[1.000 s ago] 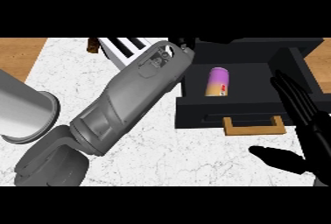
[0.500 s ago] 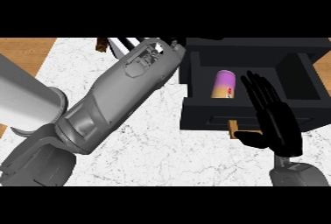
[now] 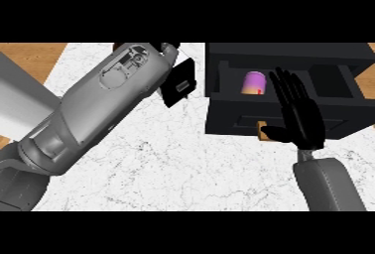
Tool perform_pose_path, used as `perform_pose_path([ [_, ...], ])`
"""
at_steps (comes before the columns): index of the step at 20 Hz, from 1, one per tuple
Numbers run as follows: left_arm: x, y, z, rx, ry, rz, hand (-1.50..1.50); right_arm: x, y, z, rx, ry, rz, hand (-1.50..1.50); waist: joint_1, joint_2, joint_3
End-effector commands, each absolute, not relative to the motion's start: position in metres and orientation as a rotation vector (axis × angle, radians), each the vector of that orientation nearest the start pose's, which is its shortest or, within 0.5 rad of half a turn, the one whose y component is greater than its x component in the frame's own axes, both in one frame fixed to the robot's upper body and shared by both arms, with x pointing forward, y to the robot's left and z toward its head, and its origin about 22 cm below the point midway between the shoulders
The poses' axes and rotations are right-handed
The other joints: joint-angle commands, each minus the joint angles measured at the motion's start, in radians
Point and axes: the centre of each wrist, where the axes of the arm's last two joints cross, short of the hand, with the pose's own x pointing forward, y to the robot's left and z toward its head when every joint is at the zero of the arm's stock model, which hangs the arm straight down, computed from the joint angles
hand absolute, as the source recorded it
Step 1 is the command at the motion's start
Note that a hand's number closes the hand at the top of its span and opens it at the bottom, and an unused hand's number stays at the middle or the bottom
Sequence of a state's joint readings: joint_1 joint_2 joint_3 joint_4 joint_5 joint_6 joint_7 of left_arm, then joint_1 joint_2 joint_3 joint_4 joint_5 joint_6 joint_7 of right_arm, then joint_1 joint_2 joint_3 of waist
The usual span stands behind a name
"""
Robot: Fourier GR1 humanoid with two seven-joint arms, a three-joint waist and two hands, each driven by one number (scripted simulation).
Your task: Pick up the can, place it into the drawer and close the drawer
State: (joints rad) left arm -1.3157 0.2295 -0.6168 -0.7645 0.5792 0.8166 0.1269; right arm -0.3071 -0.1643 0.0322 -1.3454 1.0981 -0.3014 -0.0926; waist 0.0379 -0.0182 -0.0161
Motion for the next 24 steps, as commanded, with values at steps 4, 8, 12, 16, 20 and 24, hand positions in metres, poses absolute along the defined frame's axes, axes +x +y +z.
perform_pose_path([
  [4, 0.412, 0.072, 0.220, 0.261, -1.775, -0.038, -1.50, 0.340, -0.230, 0.005, -1.157, -1.619, 0.980, -1.50, 0.006, 0.015, 0.017],
  [8, 0.408, 0.093, 0.210, 0.251, -1.744, -0.054, -1.50, 0.355, -0.236, -0.004, -1.216, -1.620, 0.958, -1.50, 0.031, 0.021, 0.018],
  [12, 0.402, 0.097, 0.211, 0.226, -1.738, -0.053, -1.50, 0.380, -0.235, 0.006, -1.284, -1.653, 0.877, -1.50, 0.038, 0.028, 0.018],
  [16, 0.393, 0.118, 0.201, 0.259, -1.729, -0.052, -1.50, 0.401, -0.222, 0.014, -1.305, -1.666, 0.880, -1.50, 0.035, 0.028, 0.018],
  [20, 0.385, 0.124, 0.202, 0.248, -1.729, -0.041, -1.50, 0.414, -0.211, 0.017, -1.346, -1.677, 0.850, -1.50, 0.039, 0.032, 0.018],
  [24, 0.371, 0.124, 0.187, 0.225, -1.733, -0.065, -1.50, 0.431, -0.219, 0.040, -1.375, -1.681, 0.830, -1.50, 0.049, 0.035, 0.018],
])
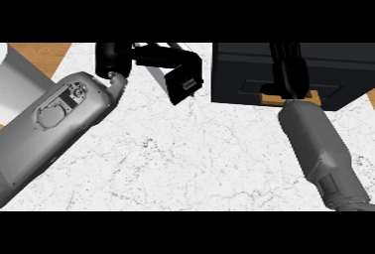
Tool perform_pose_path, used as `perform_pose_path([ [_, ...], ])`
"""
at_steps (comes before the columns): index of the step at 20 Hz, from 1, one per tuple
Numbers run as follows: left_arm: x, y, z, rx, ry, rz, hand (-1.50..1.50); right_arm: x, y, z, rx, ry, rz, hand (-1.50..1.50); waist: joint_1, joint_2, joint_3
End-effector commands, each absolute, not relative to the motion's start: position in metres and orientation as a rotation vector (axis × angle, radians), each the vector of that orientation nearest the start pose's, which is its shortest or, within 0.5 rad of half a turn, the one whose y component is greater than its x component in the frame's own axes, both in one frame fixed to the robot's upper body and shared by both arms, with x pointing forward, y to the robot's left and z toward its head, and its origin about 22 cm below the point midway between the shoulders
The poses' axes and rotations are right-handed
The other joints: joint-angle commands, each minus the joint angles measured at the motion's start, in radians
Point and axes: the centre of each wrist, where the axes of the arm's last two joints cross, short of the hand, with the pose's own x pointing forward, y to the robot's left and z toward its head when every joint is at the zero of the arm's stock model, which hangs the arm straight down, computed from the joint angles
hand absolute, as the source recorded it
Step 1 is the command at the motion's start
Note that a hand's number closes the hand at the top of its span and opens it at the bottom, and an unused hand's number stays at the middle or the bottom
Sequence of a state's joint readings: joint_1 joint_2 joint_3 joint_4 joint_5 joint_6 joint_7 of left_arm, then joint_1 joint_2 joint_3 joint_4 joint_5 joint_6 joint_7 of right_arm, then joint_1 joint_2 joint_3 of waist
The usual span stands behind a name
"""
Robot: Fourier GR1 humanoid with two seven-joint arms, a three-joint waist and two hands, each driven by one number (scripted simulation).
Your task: Pick up the can, place it into the drawer and close the drawer
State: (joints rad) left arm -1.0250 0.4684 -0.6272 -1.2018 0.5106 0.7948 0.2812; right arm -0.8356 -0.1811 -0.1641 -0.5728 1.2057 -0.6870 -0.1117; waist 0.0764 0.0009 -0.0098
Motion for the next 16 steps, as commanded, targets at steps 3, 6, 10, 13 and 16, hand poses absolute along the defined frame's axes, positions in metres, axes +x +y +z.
perform_pose_path([
  [3, 0.370, 0.143, 0.180, 0.250, -1.738, -0.070, -1.50, 0.442, -0.223, 0.056, -1.391, -1.672, 0.837, -1.50, 0.018, 0.022, 0.012],
  [6, 0.371, 0.143, 0.178, 0.236, -1.728, -0.066, -1.50, 0.450, -0.206, 0.069, -1.417, -1.680, 0.811, -1.50, 0.023, 0.030, 0.011],
  [10, 0.361, 0.138, 0.168, 0.230, -1.728, -0.089, -1.50, 0.453, -0.201, 0.070, -1.393, -1.667, 0.802, -1.50, 0.023, 0.031, 0.012],
  [13, 0.360, 0.148, 0.169, 0.243, -1.732, -0.104, -1.50, 0.458, -0.216, 0.083, -1.390, -1.671, 0.801, -1.50, 0.027, 0.034, 0.013],
  [16, 0.358, 0.152, 0.160, 0.233, -1.728, -0.085, -1.50, 0.461, -0.202, 0.088, -1.358, -1.688, 0.802, -1.50, 0.018, 0.033, 0.012],
])
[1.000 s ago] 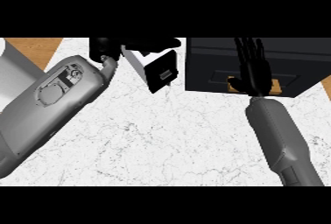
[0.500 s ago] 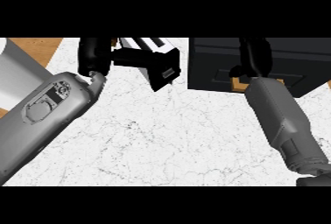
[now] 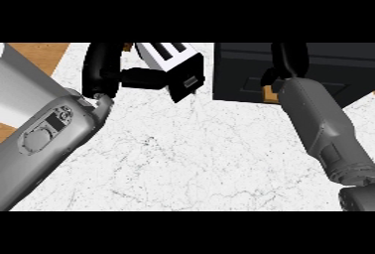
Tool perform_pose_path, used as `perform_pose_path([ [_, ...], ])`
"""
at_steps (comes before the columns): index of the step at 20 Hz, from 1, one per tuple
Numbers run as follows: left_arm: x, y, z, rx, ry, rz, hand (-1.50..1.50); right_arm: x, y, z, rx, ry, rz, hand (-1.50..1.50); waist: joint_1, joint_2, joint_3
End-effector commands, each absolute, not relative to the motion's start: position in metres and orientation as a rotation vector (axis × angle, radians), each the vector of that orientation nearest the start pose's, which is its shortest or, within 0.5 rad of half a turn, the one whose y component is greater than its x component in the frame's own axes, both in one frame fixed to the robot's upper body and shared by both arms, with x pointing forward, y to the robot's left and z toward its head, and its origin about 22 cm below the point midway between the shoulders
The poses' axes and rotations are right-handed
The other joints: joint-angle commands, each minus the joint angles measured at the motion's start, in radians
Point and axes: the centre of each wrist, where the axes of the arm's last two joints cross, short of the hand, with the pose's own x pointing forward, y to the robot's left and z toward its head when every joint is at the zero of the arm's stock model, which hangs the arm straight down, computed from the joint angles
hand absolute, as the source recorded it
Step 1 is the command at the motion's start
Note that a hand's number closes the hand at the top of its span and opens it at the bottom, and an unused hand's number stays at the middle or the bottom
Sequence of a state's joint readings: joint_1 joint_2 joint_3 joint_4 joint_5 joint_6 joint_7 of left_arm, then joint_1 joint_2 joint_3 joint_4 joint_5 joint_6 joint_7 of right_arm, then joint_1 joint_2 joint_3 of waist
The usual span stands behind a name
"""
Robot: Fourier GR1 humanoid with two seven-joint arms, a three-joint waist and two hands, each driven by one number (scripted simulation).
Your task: Pick up the can, place it into the drawer and close the drawer
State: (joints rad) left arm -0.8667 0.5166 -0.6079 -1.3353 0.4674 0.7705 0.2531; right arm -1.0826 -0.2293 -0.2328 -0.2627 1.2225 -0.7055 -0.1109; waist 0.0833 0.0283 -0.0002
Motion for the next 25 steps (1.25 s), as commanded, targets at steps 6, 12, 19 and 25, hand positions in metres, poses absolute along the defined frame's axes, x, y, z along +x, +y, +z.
perform_pose_path([
  [6, 0.354, 0.154, 0.171, 0.215, -1.732, -0.089, -1.50, 0.463, -0.175, 0.094, -1.170, -1.842, 0.674, -1.50, 0.010, 0.002, 0.006],
  [12, 0.350, 0.167, 0.156, 0.242, -1.720, -0.078, -1.50, 0.464, -0.183, 0.097, -1.008, -1.903, 0.484, -1.50, 0.001, -0.003, 0.006],
  [19, 0.341, 0.166, 0.138, 0.243, -1.702, -0.053, -1.50, 0.467, -0.167, 0.106, -0.688, -1.931, 0.248, -1.50, -0.022, -0.012, 0.004],
  [25, 0.339, 0.185, 0.148, 0.252, -1.721, -0.060, -1.50, 0.467, -0.180, 0.104, -0.633, -1.946, 0.192, -1.50, -0.026, -0.014, 0.002],
])
